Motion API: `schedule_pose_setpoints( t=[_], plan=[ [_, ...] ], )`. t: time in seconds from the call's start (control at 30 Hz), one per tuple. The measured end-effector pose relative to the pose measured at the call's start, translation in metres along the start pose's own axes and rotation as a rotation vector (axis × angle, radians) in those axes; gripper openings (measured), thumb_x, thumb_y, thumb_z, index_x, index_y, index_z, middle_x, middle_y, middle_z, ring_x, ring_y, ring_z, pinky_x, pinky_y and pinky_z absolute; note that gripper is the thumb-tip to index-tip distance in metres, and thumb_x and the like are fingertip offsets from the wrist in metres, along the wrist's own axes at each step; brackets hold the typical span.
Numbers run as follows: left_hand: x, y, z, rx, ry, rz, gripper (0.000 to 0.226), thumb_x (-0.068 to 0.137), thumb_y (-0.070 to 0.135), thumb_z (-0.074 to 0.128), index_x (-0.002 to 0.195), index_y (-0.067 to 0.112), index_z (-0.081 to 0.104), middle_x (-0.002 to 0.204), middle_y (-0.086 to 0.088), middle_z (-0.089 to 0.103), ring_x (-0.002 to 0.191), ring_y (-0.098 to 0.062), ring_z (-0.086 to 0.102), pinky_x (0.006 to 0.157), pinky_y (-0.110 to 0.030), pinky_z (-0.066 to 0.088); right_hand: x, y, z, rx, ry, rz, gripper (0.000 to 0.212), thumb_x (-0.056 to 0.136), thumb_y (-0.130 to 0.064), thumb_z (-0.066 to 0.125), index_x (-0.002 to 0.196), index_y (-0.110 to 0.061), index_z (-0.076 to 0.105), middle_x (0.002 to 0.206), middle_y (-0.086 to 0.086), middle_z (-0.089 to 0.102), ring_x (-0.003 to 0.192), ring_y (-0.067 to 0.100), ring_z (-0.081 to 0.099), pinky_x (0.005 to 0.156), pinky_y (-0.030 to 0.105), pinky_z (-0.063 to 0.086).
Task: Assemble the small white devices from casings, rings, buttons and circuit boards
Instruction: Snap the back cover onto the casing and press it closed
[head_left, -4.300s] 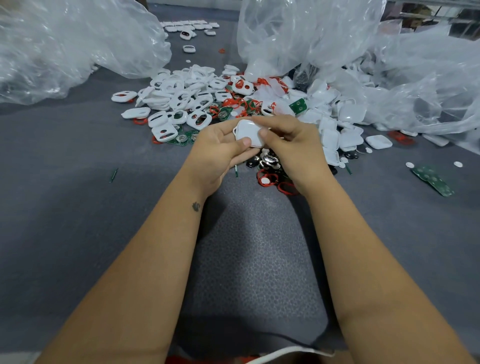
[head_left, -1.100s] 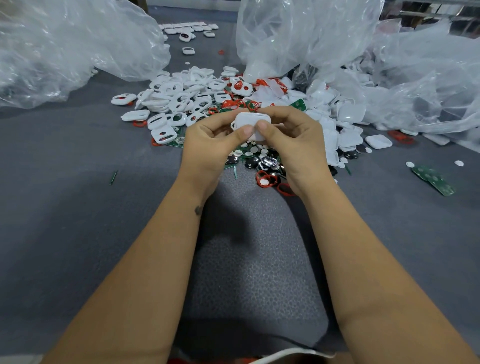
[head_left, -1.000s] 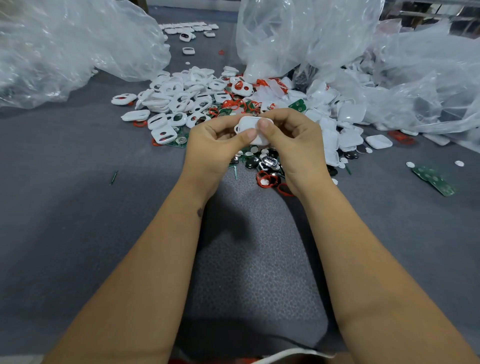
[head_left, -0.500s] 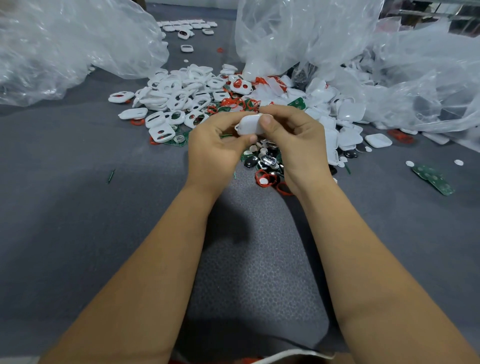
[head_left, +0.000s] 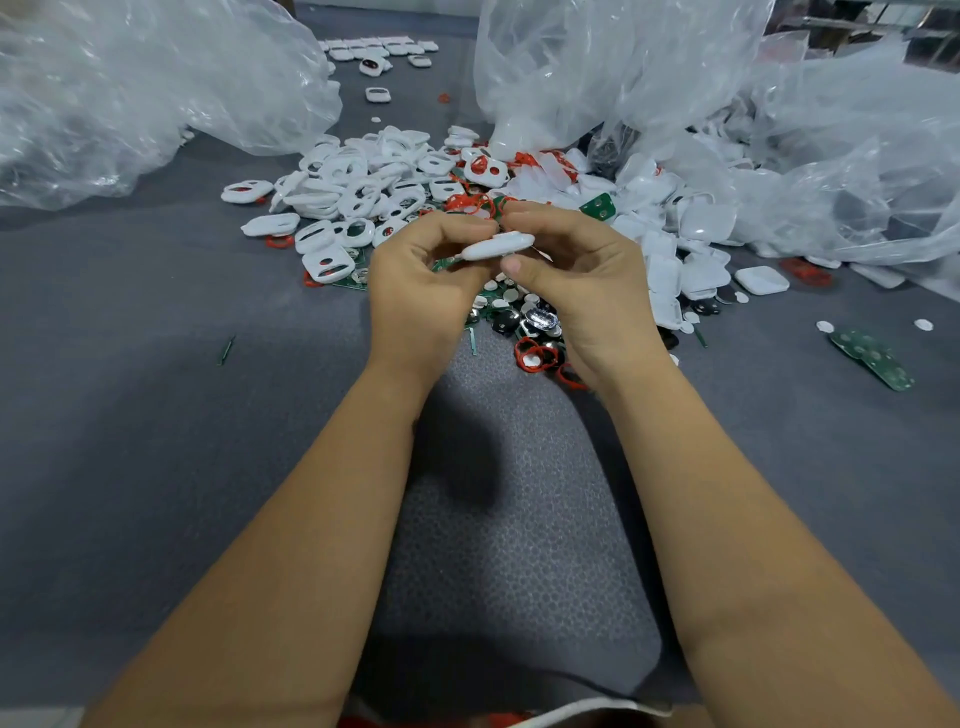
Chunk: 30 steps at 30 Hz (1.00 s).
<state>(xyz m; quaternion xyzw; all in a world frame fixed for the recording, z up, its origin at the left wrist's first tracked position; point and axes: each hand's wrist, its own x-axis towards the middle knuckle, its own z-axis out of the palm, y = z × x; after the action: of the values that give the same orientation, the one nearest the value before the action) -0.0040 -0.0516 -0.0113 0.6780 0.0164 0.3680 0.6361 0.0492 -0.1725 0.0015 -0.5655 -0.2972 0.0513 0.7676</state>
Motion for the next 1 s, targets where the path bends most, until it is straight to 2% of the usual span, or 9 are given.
schedule_pose_setpoints(
  t=[0.1, 0.2, 0.3, 0.43, 0.5, 0.67, 0.8, 0.93, 1.0],
  plan=[
    [0.0, 0.002, 0.001, -0.006, -0.022, -0.003, 0.027, 0.076, -0.011, 0.072, 0.099, 0.005, 0.068, 0.099, -0.018, 0.07, 0.097, -0.026, 0.068, 0.086, -0.03, 0.055, -0.001, -0.001, -0.001, 0.001, 0.011, -0.002, 0.035, 0.076, 0.019, 0.066, 0.098, -0.008, 0.068, 0.096, 0.01, 0.07, 0.094, 0.016, 0.067, 0.082, 0.028, 0.053],
    [0.0, 0.002, 0.002, -0.015, -0.059, -0.08, 0.03, 0.078, -0.007, 0.074, 0.106, 0.0, 0.064, 0.099, -0.012, 0.07, 0.09, -0.015, 0.067, 0.082, -0.025, 0.054, 0.001, -0.001, -0.002, -0.027, 0.075, 0.005, 0.031, 0.077, 0.014, 0.069, 0.097, -0.009, 0.068, 0.092, 0.009, 0.07, 0.089, 0.018, 0.066, 0.078, 0.028, 0.053],
    [0.0, 0.0, 0.004, 0.058, -0.137, -0.113, 0.029, 0.086, 0.001, 0.069, 0.112, 0.012, 0.063, 0.107, -0.007, 0.069, 0.093, -0.013, 0.064, 0.086, -0.03, 0.053, 0.002, 0.0, -0.004, -0.093, 0.182, 0.014, 0.032, 0.076, 0.011, 0.071, 0.093, -0.015, 0.068, 0.083, 0.0, 0.069, 0.079, 0.01, 0.064, 0.073, 0.026, 0.054],
    [0.001, -0.001, 0.002, 0.008, -0.155, -0.138, 0.021, 0.096, 0.006, 0.056, 0.108, 0.019, 0.067, 0.101, 0.004, 0.07, 0.088, -0.002, 0.065, 0.077, -0.019, 0.051, 0.003, 0.001, -0.007, -0.228, 0.174, 0.009, 0.032, 0.075, 0.008, 0.071, 0.089, -0.02, 0.07, 0.094, 0.007, 0.07, 0.088, 0.016, 0.065, 0.084, 0.037, 0.054],
    [0.0, -0.002, 0.001, 0.008, -0.172, -0.138, 0.02, 0.097, 0.005, 0.056, 0.103, 0.019, 0.067, 0.095, 0.005, 0.071, 0.084, -0.004, 0.068, 0.074, -0.018, 0.054, 0.002, 0.0, -0.006, -0.25, 0.152, -0.001, 0.033, 0.077, 0.008, 0.07, 0.093, -0.021, 0.071, 0.1, 0.009, 0.069, 0.093, 0.014, 0.064, 0.088, 0.035, 0.054],
    [0.0, -0.003, 0.0, 0.019, -0.164, -0.174, 0.019, 0.094, 0.001, 0.058, 0.097, 0.016, 0.069, 0.086, 0.001, 0.073, 0.082, -0.008, 0.07, 0.074, -0.019, 0.054, 0.001, 0.001, -0.005, -0.256, 0.148, 0.003, 0.028, 0.078, 0.004, 0.073, 0.091, -0.021, 0.071, 0.094, 0.005, 0.071, 0.088, 0.012, 0.065, 0.082, 0.028, 0.054],
    [-0.001, 0.0, -0.002, -0.011, -0.191, -0.097, 0.02, 0.092, -0.001, 0.059, 0.108, 0.004, 0.07, 0.101, -0.01, 0.074, 0.095, -0.02, 0.071, 0.086, -0.03, 0.056, 0.0, 0.0, -0.004, -0.289, 0.142, -0.023, 0.023, 0.079, 0.0, 0.074, 0.088, -0.021, 0.072, 0.097, 0.011, 0.071, 0.091, 0.016, 0.066, 0.084, 0.032, 0.055],
    [-0.003, 0.0, -0.006, 0.248, -0.122, -0.003, 0.02, 0.09, 0.004, 0.066, 0.108, 0.005, 0.073, 0.099, -0.002, 0.073, 0.094, -0.01, 0.069, 0.083, -0.02, 0.053, -0.002, 0.003, -0.004, -0.433, 0.097, -0.016, 0.013, 0.084, -0.003, 0.07, 0.085, -0.016, 0.071, 0.088, 0.007, 0.072, 0.086, 0.019, 0.069, 0.083, 0.036, 0.057],
    [-0.001, -0.001, -0.01, 0.374, -0.151, 0.013, 0.019, 0.088, 0.006, 0.068, 0.106, 0.006, 0.075, 0.098, -0.003, 0.073, 0.093, -0.012, 0.069, 0.081, -0.021, 0.053, -0.003, 0.004, -0.005, -0.523, 0.045, 0.018, 0.011, 0.086, -0.002, 0.068, 0.085, -0.014, 0.069, 0.086, 0.002, 0.071, 0.086, 0.018, 0.069, 0.084, 0.036, 0.056]
  ],
)
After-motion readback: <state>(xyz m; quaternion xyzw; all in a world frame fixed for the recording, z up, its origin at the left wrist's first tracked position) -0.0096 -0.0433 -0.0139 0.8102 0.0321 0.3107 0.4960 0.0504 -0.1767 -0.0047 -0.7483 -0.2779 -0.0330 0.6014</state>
